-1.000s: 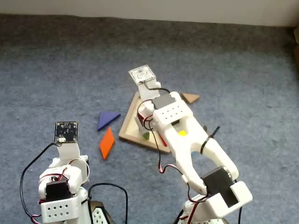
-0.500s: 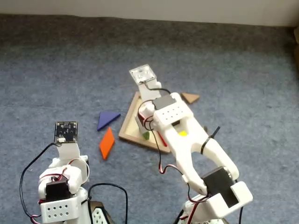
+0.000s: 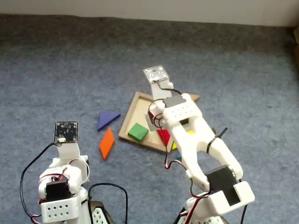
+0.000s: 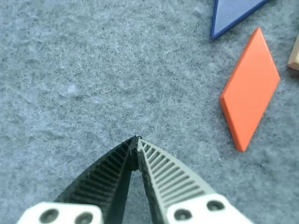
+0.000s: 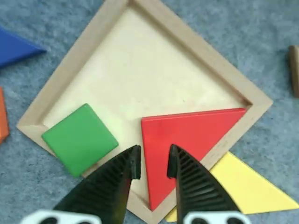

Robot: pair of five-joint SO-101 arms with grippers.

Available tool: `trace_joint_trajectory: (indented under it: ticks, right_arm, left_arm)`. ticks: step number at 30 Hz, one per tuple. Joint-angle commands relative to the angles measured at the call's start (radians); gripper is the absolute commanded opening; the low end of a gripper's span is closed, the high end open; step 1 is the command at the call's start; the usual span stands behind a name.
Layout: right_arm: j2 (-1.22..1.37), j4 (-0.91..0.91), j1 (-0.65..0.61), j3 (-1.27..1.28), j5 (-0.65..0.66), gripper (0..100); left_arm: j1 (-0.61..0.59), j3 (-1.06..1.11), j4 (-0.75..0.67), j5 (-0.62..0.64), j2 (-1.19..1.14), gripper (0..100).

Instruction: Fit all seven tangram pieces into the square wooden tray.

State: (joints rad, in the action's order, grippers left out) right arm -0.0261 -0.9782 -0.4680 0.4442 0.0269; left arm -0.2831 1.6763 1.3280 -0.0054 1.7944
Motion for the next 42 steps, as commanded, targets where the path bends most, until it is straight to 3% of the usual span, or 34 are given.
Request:
trace_joint_trajectory:
  ticks: [1, 7, 13, 25, 42]
  right_arm:
    - [-0.062, -0.07, 0.01, -0.021, -0.005, 10.5]
    - [-0.113, -0.116, -0.13, -0.105, -0.011, 10.3]
    - [-0.124, -0.048, -0.222, -0.101, -0.012, 10.2]
    - [0.104, 0.059, -0.163, -0.058, -0.009, 10.2]
    - [0.028, 0.12, -0.171, -0.068, -0.012, 10.2]
  left_arm:
    - [-0.008, 0.019, 0.005, -0.003, 0.027, 1]
    - [-0.008, 0.019, 0.005, -0.003, 0.027, 1]
    - [-0.008, 0.019, 0.005, -0.003, 0.027, 1]
    - [-0.008, 0.019, 0.005, -0.003, 0.027, 1]
    - [-0.008, 0.019, 0.005, -0.003, 0.027, 1]
